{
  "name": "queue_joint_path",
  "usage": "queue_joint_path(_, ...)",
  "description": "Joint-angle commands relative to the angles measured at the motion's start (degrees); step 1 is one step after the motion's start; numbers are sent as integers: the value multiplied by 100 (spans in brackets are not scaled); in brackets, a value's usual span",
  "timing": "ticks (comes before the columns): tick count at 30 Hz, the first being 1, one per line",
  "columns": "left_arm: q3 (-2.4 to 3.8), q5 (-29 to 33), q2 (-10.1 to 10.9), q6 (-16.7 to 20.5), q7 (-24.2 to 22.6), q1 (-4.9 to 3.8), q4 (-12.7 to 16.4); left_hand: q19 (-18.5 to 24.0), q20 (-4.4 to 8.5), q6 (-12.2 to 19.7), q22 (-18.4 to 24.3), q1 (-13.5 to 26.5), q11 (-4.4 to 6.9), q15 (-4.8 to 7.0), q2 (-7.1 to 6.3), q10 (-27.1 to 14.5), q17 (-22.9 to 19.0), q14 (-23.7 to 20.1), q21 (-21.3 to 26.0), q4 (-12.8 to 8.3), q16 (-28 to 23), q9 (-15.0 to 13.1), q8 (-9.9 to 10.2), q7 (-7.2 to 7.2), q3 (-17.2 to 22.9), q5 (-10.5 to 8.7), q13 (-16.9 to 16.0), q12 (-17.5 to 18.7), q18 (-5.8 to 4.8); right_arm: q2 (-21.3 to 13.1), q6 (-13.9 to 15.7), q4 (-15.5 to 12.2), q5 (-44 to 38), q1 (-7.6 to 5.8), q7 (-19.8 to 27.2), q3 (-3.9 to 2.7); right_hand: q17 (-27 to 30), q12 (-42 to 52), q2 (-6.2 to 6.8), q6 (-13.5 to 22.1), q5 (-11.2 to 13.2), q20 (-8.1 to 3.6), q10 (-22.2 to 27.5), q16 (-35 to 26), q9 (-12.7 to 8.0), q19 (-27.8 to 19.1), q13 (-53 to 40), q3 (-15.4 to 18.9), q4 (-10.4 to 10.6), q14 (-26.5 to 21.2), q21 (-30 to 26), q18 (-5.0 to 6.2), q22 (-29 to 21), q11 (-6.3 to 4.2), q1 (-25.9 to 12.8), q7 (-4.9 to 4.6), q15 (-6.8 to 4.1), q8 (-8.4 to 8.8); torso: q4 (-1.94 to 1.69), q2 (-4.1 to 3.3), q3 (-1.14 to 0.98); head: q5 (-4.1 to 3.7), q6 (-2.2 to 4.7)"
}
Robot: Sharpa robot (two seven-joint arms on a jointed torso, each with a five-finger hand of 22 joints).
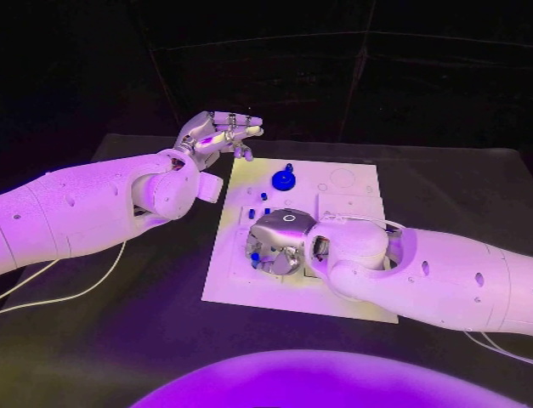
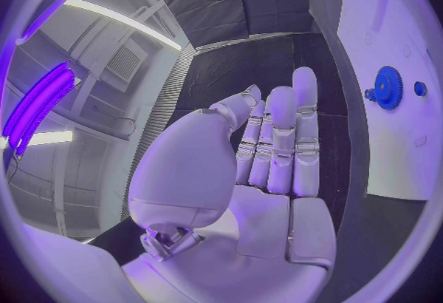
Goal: Assemble the parts on the task board
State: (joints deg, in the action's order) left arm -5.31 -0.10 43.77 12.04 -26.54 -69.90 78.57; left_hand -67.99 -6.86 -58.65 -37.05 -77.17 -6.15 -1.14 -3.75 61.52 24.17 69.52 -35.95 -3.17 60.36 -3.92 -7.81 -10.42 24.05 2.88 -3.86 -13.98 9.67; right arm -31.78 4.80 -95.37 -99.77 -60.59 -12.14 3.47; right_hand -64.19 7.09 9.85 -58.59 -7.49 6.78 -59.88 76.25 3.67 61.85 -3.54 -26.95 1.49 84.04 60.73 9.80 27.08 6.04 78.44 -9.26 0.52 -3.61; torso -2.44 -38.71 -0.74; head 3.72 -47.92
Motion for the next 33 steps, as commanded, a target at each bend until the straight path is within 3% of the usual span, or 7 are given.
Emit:
queue_joint_path(1,4,16,5,-47,-14,-8,9,35,9,32,10,10,-17,-5,-32,-30,-6,-24,21,-27,-31,8,-30,-9,0,23,3,-18,78,-9,408,-14,-16,-9,8,-3,147,-15,53,222,-6,16,207,-92,0,-67,-17,137,-12,51,-70,81,-35,23,-55,6,66,3,-3,0,-2,3,5)
queue_joint_path(10,4,16,16,-52,-3,-8,9,35,9,32,10,10,-17,-5,-32,-30,-6,-24,21,-27,-31,8,-30,-9,0,23,3,-18,78,-215,1176,-178,126,-3,146,-2,475,331,18,736,-173,70,783,-274,21,-105,-59,1251,101,-76,-240,94,-155,78,29,134,136,-27,-2,3,-6,-6,15)
queue_joint_path(16,4,16,26,-55,2,-8,10,35,9,32,10,10,-17,-5,-32,-30,-6,-24,21,-27,-31,8,-30,-9,0,23,3,-18,78,-734,1564,-609,478,-13,255,-11,489,699,-58,766,-280,70,875,-254,32,-64,-81,1839,316,-56,-271,85,-194,58,221,101,108,-48,7,15,2,-43,52)
queue_joint_path(21,3,16,41,-56,7,-8,22,35,9,32,10,10,-17,-5,-32,-30,-6,-24,21,-27,-31,8,-30,-9,0,23,3,-18,78,-1402,1786,-1002,1472,-150,183,-30,5,1292,-257,332,-383,0,60,49,97,96,-196,1926,508,135,-177,84,-154,-30,205,-72,28,-247,0,13,8,-185,129)
queue_joint_path(25,3,16,67,-48,10,-8,36,35,9,32,10,10,-17,-5,-32,-30,-6,-24,21,-27,-31,8,-30,-9,0,23,3,-18,78,-1936,1855,-1231,2157,-232,-27,-35,-532,1754,-302,86,-506,-90,-766,372,133,459,-383,1951,644,274,217,-3,495,-230,97,77,-107,-389,19,17,13,-343,193)
queue_joint_path(29,1,16,98,-37,12,-8,69,35,9,32,10,10,-17,-5,-32,-30,-6,-24,21,-27,-31,8,-30,-9,0,23,3,-18,78,-2543,1799,-1452,2563,-273,-538,-34,-957,2642,-103,-87,-836,-292,-1528,628,180,739,-956,2309,892,352,536,-89,1001,-454,-266,284,-305,-608,69,32,24,-503,246)
queue_joint_path(33,0,16,122,-29,12,-8,110,35,9,32,10,10,-17,-5,-32,-30,-6,-24,21,-27,-31,8,-30,-9,0,23,3,-18,78,-2958,1709,-1578,2567,-283,-1083,-31,-1394,4844,-35,-101,-1215,-386,-1919,861,244,881,-3528,2823,1262,408,719,-145,1318,-541,-598,381,-387,-872,115,39,30,-566,264)
